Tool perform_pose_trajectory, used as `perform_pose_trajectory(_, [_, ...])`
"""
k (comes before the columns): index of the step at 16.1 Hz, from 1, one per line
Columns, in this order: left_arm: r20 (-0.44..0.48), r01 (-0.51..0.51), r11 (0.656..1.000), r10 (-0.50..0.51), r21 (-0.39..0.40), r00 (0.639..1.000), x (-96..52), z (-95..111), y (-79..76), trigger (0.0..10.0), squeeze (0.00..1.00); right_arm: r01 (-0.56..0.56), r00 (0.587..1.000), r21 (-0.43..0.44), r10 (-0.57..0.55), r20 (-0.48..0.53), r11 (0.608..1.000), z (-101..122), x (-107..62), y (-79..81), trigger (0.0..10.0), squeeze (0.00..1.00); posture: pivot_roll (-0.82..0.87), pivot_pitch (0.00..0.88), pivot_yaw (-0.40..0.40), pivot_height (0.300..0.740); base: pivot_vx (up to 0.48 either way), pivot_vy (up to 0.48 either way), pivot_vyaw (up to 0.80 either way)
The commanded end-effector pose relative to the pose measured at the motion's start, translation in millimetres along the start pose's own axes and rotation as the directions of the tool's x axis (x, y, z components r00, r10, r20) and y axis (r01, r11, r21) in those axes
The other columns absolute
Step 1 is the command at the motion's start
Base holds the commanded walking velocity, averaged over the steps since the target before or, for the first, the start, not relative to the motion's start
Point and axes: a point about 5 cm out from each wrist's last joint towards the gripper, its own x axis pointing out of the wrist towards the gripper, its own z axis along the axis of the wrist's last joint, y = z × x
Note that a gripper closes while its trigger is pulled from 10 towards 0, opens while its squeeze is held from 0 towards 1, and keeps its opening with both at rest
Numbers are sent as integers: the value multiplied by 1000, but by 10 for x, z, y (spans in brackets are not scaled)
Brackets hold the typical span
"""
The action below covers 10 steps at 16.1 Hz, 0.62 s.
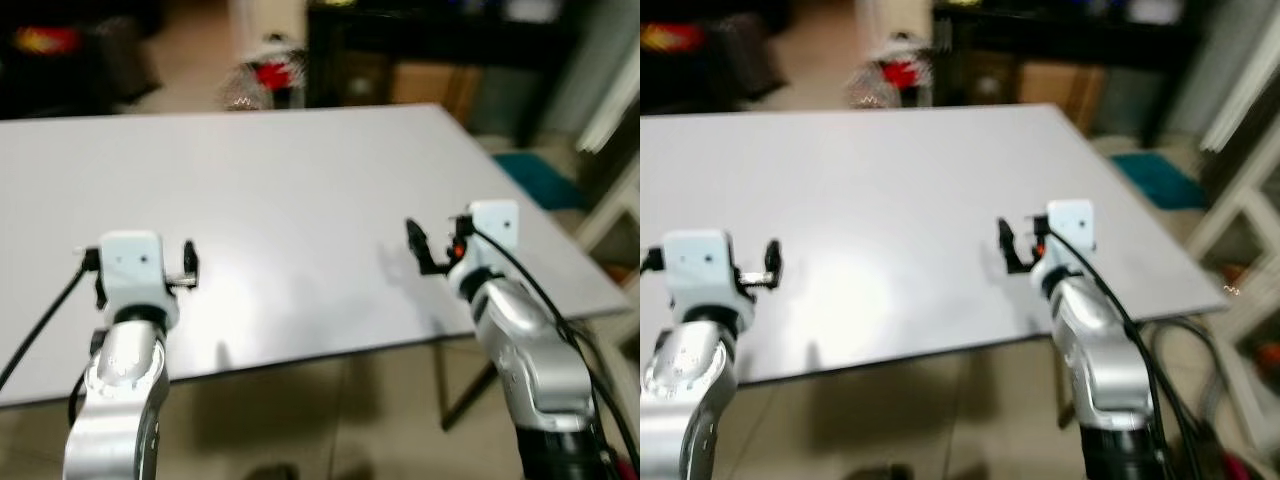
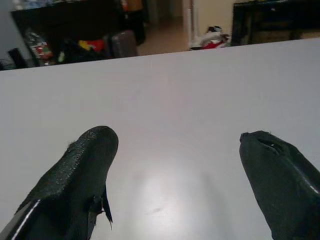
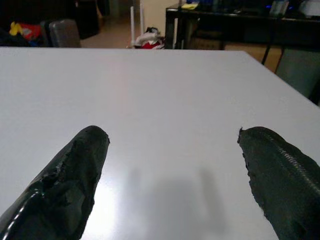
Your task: Setting the table
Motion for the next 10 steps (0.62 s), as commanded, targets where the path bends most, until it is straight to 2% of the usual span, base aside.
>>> perform_pose_trajectory(1, [26, 13, 1000, -13, 12, 1000, 22, 55, -16, 10000, 0, 13, 999, 26, -14, 40, 1000, 54, 12, 2, 10000, 1000, -41, 0, -43, 740, 0, 0, 800])
perform_pose_trajectory(2, [27, 14, 1000, -15, 13, 1000, 24, 55, -18, 10000, 0, 17, 999, 10, -17, 46, 1000, 65, 15, 1, 10000, 1000, -41, 0, -43, 740, 0, 0, 800])
perform_pose_trajectory(4, [43, 25, 999, -26, 25, 999, 34, 67, -21, 10000, 0, 32, 994, -84, -23, 104, 996, 134, 30, 37, 10000, 1000, -36, 0, -44, 740, 0, 0, 766])
perform_pose_trajectory(5, [54, 36, 999, -37, 30, 998, 42, 83, -24, 10000, 0, 66, 990, -107, -52, 128, 992, 162, 34, 54, 10000, 1000, -34, 0, -45, 740, 0, 0, 0])
perform_pose_trajectory(6, [55, 36, 999, -38, 31, 998, 44, 86, -20, 10000, 0, 68, 991, -95, -56, 122, 993, 158, 35, 59, 10000, 1000, -34, 0, -45, 740, 0, 0, 0])
perform_pose_trajectory(7, [55, 38, 999, -39, 26, 998, 50, 94, -12, 10000, 0, 37, 998, -69, -34, 53, 997, 112, 57, 78, 10000, 1000, -29, 0, -47, 740, 0, 0, 0])
perform_pose_trajectory(8, [56, 38, 999, -39, 26, 998, 51, 92, 0, 10000, 0, -34, 998, -44, 36, 49, 998, 103, 64, 122, 10000, 675, -28, 0, -50, 740, 0, 0, 0])
perform_pose_trajectory(9, [56, 38, 999, -39, 27, 998, 54, 89, 4, 10000, 0, -40, 997, -38, 43, 65, 998, 112, 61, 126, 10000, 0, -26, 0, -52, 740, 0, 240, 0])
perform_pose_trajectory(10, [55, 34, 999, -36, 27, 998, 57, 84, 11, 10000, 0, -37, 997, -19, 38, 72, 999, 114, 59, 120, 10000, 0, -25, 0, -52, 740, 0, 244, 0])
